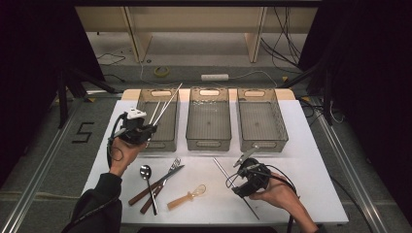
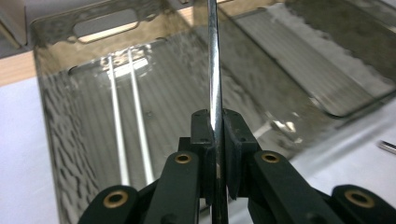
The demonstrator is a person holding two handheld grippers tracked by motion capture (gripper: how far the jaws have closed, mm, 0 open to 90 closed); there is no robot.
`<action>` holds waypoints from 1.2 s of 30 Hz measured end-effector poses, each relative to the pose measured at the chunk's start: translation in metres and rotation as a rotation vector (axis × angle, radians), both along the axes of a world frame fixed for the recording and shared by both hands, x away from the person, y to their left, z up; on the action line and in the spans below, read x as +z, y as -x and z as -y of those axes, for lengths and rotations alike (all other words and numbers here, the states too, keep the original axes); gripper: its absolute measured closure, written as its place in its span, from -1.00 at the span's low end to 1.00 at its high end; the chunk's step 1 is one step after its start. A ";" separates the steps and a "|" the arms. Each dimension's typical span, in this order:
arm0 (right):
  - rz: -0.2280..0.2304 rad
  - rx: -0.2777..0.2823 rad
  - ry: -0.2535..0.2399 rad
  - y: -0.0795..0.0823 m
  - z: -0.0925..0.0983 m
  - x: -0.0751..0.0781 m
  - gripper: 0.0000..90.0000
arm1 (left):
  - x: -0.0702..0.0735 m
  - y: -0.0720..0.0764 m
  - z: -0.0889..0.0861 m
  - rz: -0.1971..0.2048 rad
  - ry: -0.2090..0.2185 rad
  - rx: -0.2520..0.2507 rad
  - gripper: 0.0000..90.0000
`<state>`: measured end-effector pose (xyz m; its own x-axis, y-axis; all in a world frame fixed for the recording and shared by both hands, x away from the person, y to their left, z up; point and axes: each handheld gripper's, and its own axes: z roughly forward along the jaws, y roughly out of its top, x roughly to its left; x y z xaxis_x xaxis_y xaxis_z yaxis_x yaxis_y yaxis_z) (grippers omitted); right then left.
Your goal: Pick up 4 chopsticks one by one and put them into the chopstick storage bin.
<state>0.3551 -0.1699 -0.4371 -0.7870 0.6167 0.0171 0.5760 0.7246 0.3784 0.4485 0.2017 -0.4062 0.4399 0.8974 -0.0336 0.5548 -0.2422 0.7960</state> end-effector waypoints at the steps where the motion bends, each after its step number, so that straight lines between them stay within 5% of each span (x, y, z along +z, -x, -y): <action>1: -0.001 0.000 0.000 0.000 0.000 0.000 -0.30 | -0.001 -0.003 -0.002 -0.004 0.003 0.010 0.85; 17: -0.001 0.018 0.003 0.000 -0.002 -0.001 -0.30 | -0.024 -0.031 -0.015 -0.071 -0.027 0.108 0.84; 32: 0.002 0.036 0.004 0.002 -0.004 -0.001 -0.29 | -0.028 -0.037 -0.016 -0.100 -0.059 0.162 0.82; 36: -0.001 0.030 0.002 0.001 -0.003 -0.001 -0.29 | -0.026 -0.036 -0.015 -0.094 -0.050 0.163 0.65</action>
